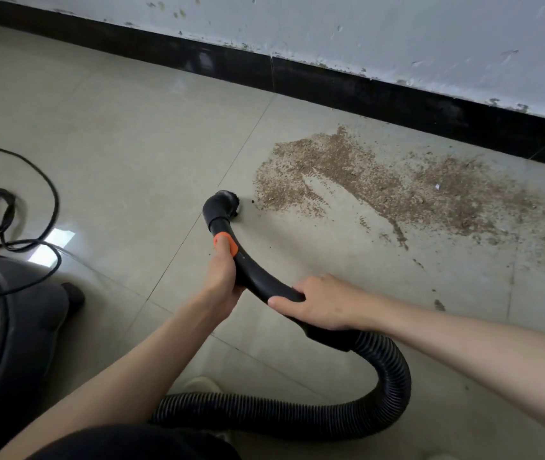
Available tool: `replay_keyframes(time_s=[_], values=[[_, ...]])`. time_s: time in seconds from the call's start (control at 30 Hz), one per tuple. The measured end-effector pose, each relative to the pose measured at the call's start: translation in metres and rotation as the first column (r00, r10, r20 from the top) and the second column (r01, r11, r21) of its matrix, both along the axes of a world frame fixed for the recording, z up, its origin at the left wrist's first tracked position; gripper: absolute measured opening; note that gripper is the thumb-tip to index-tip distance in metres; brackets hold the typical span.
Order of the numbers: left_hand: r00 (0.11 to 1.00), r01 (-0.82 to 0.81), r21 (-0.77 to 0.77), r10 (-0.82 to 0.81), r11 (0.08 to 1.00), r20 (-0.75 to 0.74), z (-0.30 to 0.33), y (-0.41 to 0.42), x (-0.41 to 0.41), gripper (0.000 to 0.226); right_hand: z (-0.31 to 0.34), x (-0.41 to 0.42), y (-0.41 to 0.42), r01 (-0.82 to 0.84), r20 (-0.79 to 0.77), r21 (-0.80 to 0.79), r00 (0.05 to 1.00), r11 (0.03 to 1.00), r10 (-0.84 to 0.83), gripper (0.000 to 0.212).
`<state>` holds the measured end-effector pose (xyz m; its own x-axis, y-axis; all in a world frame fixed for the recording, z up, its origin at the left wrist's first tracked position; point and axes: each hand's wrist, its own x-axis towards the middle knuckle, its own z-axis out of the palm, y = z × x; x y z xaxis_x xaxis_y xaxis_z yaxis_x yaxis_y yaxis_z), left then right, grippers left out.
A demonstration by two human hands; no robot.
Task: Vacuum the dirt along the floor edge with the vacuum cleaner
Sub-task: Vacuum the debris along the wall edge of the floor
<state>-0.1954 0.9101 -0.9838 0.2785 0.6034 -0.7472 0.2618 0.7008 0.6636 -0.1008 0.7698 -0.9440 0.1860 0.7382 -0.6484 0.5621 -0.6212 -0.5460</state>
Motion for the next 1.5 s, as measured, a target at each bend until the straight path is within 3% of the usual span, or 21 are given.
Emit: replay_keyframes(time_s=[0.13,0.2,0.37,0.7,0.93,1.27,1.5], values=[[0.996,0.084,-0.005,-0.084,0.996,0.003,0.000,-0.027,0.001,0.045,0.001,-0.008,-0.015,0.141,-0.278,-0.077,0.948,0.987,-0.157,0.052],[0.992,0.127,-0.023,-0.127,0.992,0.014,0.001,-0.039,0.003,0.042,0.002,-0.012,-0.021,0.211,-0.335,-0.111,0.912,0.971,-0.237,0.053],[0.986,0.152,-0.059,-0.148,0.987,0.070,0.002,-0.039,0.004,0.039,0.002,-0.016,-0.022,0.260,-0.260,-0.061,0.928,0.964,-0.266,0.050],[0.975,0.180,-0.103,-0.164,0.978,0.148,0.003,-0.014,0.020,0.040,0.000,-0.002,0.012,0.148,-0.017,-0.043,0.989,0.988,-0.148,0.058],[0.978,0.155,-0.099,-0.138,0.983,0.158,-0.001,0.009,0.052,0.043,-0.002,0.018,0.038,0.111,0.156,-0.048,0.982,0.993,-0.102,0.060],[0.970,0.197,-0.086,-0.181,0.977,0.162,-0.014,0.046,0.094,0.042,-0.016,0.050,0.072,0.153,0.256,-0.023,0.956,0.988,-0.142,0.058],[0.971,0.203,-0.065,-0.192,0.977,0.140,-0.016,0.060,0.127,0.041,-0.022,0.073,0.084,0.243,0.203,0.012,0.949,0.970,-0.240,0.060]])
